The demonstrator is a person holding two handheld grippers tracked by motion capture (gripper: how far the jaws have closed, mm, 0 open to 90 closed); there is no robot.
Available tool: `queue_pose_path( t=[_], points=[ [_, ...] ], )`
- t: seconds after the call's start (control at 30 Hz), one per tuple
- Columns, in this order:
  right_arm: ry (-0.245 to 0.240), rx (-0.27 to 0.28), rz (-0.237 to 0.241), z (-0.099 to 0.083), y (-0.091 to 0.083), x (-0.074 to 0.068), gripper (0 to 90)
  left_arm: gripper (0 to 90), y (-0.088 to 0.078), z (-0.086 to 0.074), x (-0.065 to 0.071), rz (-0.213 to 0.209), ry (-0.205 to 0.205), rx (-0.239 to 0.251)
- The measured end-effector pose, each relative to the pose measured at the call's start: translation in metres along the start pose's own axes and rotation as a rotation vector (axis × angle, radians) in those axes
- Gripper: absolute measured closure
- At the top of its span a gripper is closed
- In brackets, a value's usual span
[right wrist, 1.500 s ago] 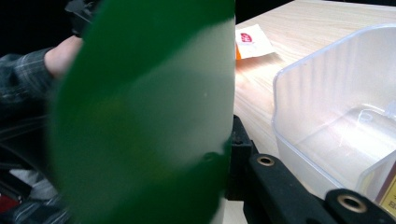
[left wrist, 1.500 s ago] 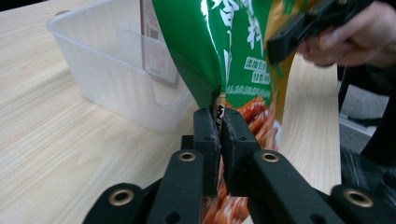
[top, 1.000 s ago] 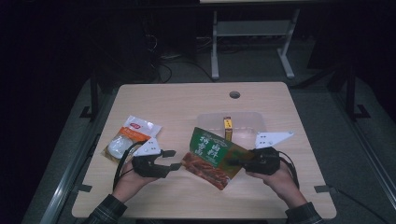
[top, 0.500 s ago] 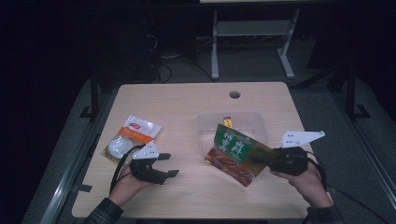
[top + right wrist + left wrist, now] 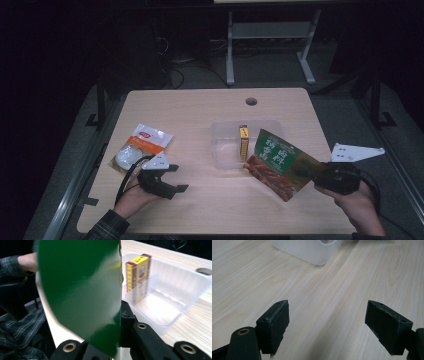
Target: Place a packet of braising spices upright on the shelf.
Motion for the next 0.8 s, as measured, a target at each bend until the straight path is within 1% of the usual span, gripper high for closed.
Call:
queue_pose_path(
  t=[0.13, 0.2, 0.3, 0.4, 0.53, 0.7, 0.73, 0.8],
  points=[
    [0.008, 0.0, -0.041, 0.001, -0.008, 0.004, 89.6, 19.0, 0.004, 0.004, 0.002, -0.011, -0.009, 0.009],
    [0.011, 0.004, -0.055, 0.003, -0.013, 0.005, 89.6, 19.0, 0.005, 0.004, 0.002, -0.011, -0.004, 0.012],
    [0.011, 0.02, -0.072, 0.01, -0.021, 0.007, 89.6, 19.0, 0.007, 0.005, 0.003, -0.015, -0.005, 0.012],
    [0.011, 0.03, -0.099, 0.017, -0.024, 0.009, 89.6, 19.0, 0.008, 0.005, 0.003, -0.019, -0.007, 0.011],
    [0.008, 0.036, -0.139, 0.029, -0.02, 0.015, 89.6, 19.0, 0.009, 0.005, 0.004, -0.021, -0.002, 0.005],
    [0.014, 0.054, -0.167, 0.043, -0.011, 0.027, 89.6, 19.0, 0.011, 0.004, 0.005, -0.029, 0.002, -0.002],
    [0.023, 0.055, -0.168, 0.045, -0.009, 0.029, 89.6, 19.0, 0.011, 0.004, 0.005, -0.03, 0.003, -0.005],
    [0.018, 0.062, -0.176, 0.05, -0.005, 0.034, 89.6, 19.0, 0.012, 0.004, 0.005, -0.032, 0.004, -0.005]
  ],
)
Point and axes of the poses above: each handheld gripper's, and its own axes: y roughly forward along the jaws, z roughly out of its top, x roughly to its right, the point moved 6 cm from there along y, roughly forward along the jaws, and after that the axes turned 3 degrees about -z, right-handed, at the moved point
